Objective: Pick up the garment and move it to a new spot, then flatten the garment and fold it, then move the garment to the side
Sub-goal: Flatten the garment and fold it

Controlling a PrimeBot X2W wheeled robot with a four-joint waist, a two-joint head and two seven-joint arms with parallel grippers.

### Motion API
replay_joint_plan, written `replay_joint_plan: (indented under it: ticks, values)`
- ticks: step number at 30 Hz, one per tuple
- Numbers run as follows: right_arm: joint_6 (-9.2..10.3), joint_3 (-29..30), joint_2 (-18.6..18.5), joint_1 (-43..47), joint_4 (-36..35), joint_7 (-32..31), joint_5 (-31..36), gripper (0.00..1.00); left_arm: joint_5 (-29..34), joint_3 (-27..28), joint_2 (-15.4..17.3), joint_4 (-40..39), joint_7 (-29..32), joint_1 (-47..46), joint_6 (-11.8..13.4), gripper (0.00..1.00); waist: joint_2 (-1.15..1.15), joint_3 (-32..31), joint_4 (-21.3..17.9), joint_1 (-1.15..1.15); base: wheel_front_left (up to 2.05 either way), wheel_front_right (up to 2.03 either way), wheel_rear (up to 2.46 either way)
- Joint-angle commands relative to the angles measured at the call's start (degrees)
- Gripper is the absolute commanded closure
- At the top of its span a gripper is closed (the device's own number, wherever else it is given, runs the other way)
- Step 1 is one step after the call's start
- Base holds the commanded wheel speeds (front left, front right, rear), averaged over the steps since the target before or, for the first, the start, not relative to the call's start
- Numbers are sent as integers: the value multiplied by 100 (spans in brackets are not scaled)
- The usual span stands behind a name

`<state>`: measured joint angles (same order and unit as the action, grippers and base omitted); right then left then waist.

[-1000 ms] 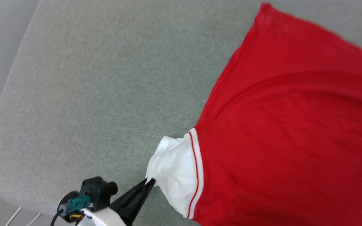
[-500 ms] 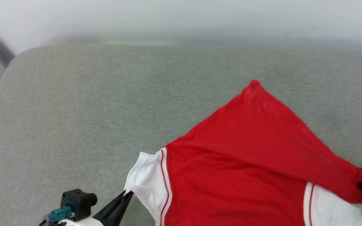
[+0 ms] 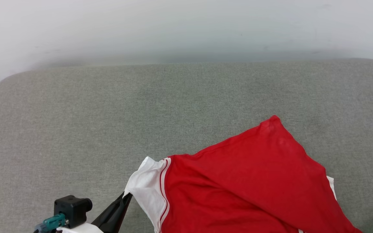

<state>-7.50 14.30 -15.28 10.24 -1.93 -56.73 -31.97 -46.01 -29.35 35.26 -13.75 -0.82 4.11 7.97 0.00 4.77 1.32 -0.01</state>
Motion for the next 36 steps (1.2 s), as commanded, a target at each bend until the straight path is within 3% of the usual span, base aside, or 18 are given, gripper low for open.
replay_joint_plan:
  ticks: [1,2,3,4,10,17,28,36]
  values:
    - [2,-73,-37,79,44,99,41,100,34,-22,-17,8,-17,3,-10,100,0,9,-11,1,0,0,0]
    - [2,-120,-70,74,68,204,41,100,41,-34,-15,9,-3,-8,-15,100,0,12,-15,1,0,0,0]
    - [2,-149,-84,39,84,313,17,82,42,-45,-16,7,3,-20,-17,100,0,17,-17,1,0,0,0]
    - [2,-180,-96,-13,97,421,-23,0,36,-52,-16,4,14,-33,-19,100,0,24,-16,1,0,0,0]
    - [2,-516,-450,-333,-139,726,-215,0,84,-96,-3,-24,55,-98,-27,100,0,46,82,1,0,0,0]
    - [2,-808,-750,-1117,-510,579,-245,0,219,-188,44,-186,103,-185,-18,100,0,217,355,1,0,0,0]
    - [2,-1126,-746,-3054,603,331,185,0,415,-354,-67,-318,197,-657,-155,100,0,940,1106,1,0,0,0]
    - [2,-1369,-858,-3818,1530,319,602,0,503,-495,-247,-209,163,-936,-295,100,0,1334,1520,1,0,0,0]
